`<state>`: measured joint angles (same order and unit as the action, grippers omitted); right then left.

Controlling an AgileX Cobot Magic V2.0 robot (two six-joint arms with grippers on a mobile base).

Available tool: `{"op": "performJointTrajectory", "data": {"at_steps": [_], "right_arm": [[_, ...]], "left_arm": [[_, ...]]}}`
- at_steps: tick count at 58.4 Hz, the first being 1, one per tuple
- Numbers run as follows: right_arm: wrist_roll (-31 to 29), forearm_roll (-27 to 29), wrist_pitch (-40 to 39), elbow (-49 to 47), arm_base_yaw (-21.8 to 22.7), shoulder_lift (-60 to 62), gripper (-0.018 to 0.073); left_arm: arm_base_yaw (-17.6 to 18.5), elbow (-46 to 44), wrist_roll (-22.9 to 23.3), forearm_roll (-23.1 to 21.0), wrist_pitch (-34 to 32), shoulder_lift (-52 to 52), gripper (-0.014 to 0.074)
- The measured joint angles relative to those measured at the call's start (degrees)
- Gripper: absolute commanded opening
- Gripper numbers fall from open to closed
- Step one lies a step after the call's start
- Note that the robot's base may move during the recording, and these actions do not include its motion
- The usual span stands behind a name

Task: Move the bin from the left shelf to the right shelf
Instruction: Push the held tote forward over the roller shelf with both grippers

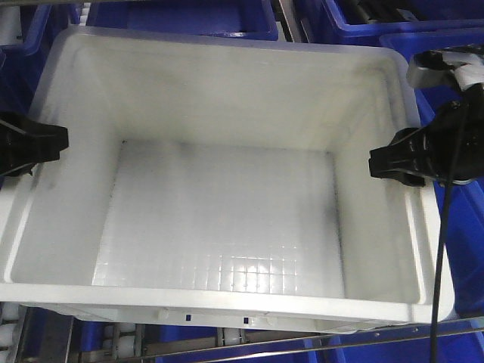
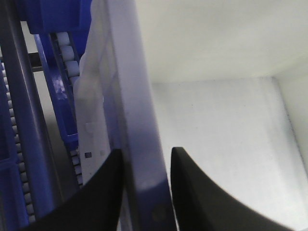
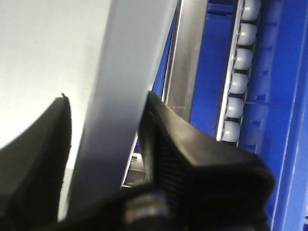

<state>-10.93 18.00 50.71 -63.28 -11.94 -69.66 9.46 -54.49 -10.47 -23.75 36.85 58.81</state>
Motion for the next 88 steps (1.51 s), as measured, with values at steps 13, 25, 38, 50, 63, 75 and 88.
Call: {"op": "performJointTrajectory", "data": {"at_steps": [13, 25, 38, 50, 63, 75, 88], "right_arm": [[0.00, 0.00, 0.00, 0.00, 0.00, 0.00, -0.0004], [0.00, 0.00, 0.00, 0.00, 0.00, 0.00, -0.0004], [0.00, 0.00, 0.00, 0.00, 0.00, 0.00, -0.0004], [0.00, 0.00, 0.00, 0.00, 0.00, 0.00, -0.0004], [0.00, 0.00, 0.00, 0.00, 0.00, 0.00, -0.0004], [0.00, 0.00, 0.00, 0.00, 0.00, 0.00, -0.0004], [0.00, 0.00, 0.00, 0.00, 0.00, 0.00, -0.0004]], "left_arm": [[0.00, 0.00, 0.00, 0.00, 0.00, 0.00, -0.0006], [0.00, 0.00, 0.00, 0.00, 0.00, 0.00, -0.0006], [0.00, 0.00, 0.00, 0.00, 0.00, 0.00, -0.0006], [0.00, 0.00, 0.00, 0.00, 0.00, 0.00, -0.0006], [0.00, 0.00, 0.00, 0.00, 0.00, 0.00, -0.0006], [0.00, 0.00, 0.00, 0.00, 0.00, 0.00, -0.0006], [0.00, 0.00, 0.00, 0.00, 0.00, 0.00, -0.0006]]}}
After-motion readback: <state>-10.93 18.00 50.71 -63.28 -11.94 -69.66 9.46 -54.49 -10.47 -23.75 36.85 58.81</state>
